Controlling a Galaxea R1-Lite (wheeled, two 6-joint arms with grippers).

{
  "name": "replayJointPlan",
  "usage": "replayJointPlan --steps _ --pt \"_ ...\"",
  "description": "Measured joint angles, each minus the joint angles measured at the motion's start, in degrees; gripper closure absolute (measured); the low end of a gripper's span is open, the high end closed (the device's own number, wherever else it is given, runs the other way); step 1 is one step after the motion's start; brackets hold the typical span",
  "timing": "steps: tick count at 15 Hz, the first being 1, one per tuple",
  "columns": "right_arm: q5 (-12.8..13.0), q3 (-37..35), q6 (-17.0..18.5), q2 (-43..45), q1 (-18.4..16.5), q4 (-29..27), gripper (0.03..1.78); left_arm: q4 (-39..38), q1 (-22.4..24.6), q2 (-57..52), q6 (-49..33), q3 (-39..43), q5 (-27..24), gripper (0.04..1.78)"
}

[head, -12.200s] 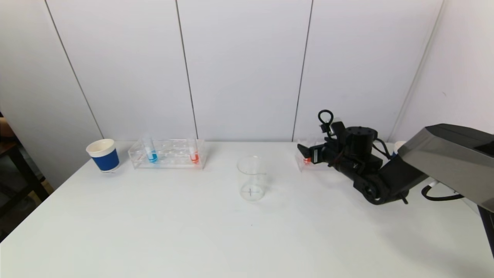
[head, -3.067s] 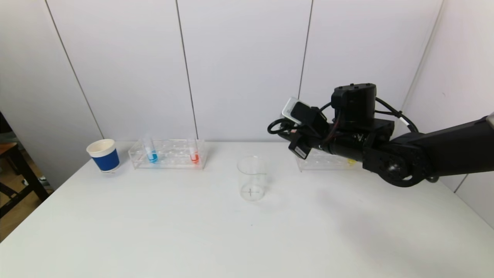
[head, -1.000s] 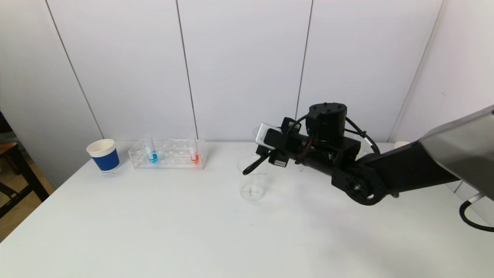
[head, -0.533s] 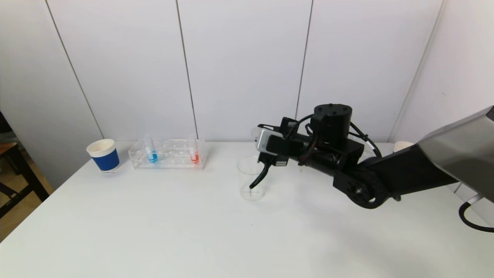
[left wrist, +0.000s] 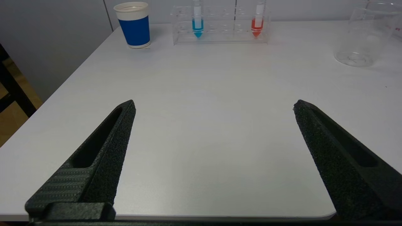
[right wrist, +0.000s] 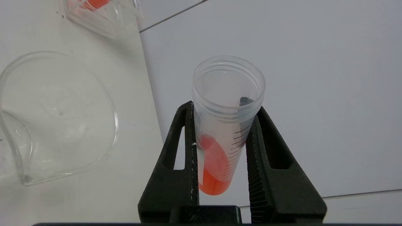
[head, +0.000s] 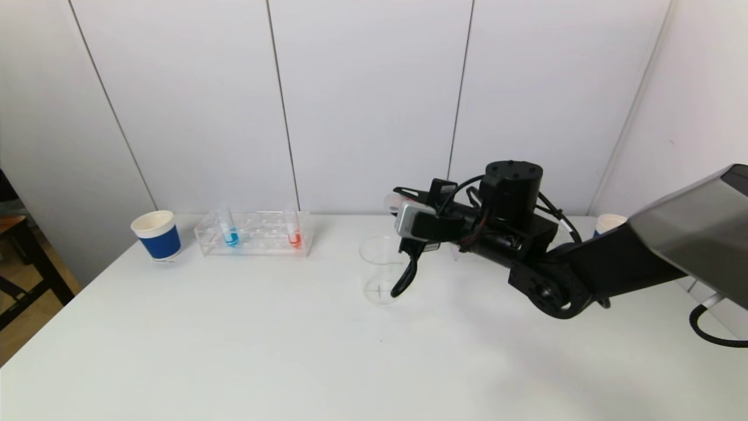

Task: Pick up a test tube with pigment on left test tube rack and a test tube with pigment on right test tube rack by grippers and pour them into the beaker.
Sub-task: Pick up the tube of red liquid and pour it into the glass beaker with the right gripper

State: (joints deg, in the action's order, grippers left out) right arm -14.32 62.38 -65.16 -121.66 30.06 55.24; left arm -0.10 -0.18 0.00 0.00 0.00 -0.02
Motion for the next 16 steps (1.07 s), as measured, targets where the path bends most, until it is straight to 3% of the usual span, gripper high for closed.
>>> replayJointPlan --steps 6,16 --pt "0.1 -1.5 -3.2 -0.6 -0.7 2.9 1.32 0.0 0.0 0.0 0.0 0.0 0.0 0.06" --pt "0.2 -2.0 -5.2 -1.1 0.2 4.3 1.32 0.0 0.0 0.0 0.0 0.0 0.0 0.06"
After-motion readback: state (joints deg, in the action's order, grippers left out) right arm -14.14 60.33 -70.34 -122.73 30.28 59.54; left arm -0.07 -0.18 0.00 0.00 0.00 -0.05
